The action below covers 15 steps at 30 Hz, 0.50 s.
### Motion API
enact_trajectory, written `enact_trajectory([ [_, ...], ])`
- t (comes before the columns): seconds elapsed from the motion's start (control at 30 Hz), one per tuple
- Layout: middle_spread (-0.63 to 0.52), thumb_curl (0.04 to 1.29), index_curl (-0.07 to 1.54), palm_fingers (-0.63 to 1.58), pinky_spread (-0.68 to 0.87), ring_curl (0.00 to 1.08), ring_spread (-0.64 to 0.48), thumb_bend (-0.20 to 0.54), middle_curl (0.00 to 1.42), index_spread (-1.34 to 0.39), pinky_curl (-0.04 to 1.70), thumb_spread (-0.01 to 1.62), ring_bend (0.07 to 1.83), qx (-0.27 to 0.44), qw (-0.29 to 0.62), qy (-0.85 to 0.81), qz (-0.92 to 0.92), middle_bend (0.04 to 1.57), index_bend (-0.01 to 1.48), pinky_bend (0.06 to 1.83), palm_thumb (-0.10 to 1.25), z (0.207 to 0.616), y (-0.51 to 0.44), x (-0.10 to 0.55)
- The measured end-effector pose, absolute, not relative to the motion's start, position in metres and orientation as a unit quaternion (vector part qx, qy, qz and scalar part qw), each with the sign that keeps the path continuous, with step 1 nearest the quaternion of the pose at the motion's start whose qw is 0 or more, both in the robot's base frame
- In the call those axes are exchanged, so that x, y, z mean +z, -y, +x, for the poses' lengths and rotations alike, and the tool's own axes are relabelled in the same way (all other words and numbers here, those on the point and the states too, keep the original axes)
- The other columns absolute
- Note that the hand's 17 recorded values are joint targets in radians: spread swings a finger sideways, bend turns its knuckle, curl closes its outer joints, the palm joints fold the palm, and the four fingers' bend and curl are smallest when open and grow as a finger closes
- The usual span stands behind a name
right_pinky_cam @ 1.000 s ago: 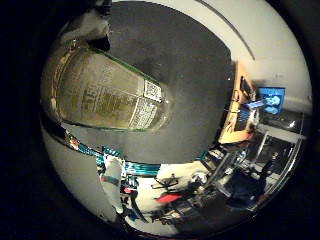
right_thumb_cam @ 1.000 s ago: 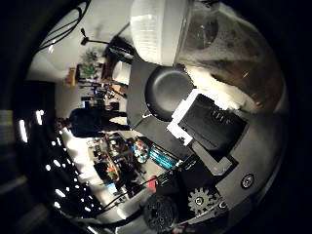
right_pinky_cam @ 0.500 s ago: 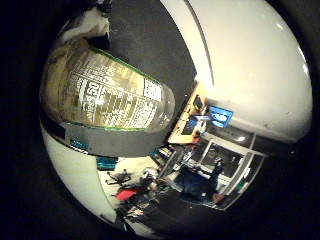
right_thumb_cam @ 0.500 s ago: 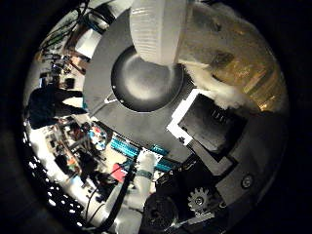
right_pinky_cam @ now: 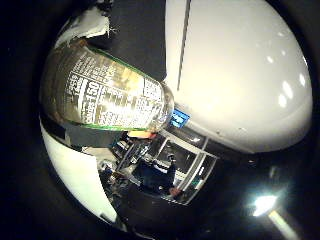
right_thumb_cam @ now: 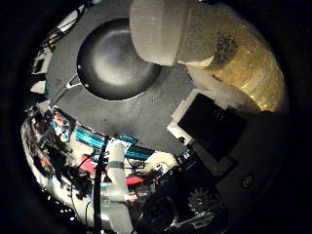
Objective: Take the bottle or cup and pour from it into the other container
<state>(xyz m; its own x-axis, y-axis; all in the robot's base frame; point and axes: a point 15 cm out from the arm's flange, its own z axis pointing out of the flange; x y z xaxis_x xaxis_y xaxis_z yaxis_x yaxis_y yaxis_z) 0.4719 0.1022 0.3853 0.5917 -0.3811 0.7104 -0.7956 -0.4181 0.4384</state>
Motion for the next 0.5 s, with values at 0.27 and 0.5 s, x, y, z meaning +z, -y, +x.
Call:
enact_trajectory([
  [0.27, -0.10, 0.91, 0.74, 1.18, -0.21, 0.59, -0.16, -0.016, 0.67, -0.18, 0.91, 0.78, 1.45, 0.278, 0.421, 0.349, 0.790, 1.35, 1.17, 1.31, 1.04, 0.468, -0.125, 0.367],
  [0.5, -0.10, 0.90, 0.75, 1.18, -0.21, 0.60, -0.16, -0.015, 0.67, -0.18, 0.91, 0.80, 1.45, 0.283, 0.434, 0.335, 0.787, 1.35, 1.17, 1.31, 1.04, 0.462, -0.139, 0.355],
])
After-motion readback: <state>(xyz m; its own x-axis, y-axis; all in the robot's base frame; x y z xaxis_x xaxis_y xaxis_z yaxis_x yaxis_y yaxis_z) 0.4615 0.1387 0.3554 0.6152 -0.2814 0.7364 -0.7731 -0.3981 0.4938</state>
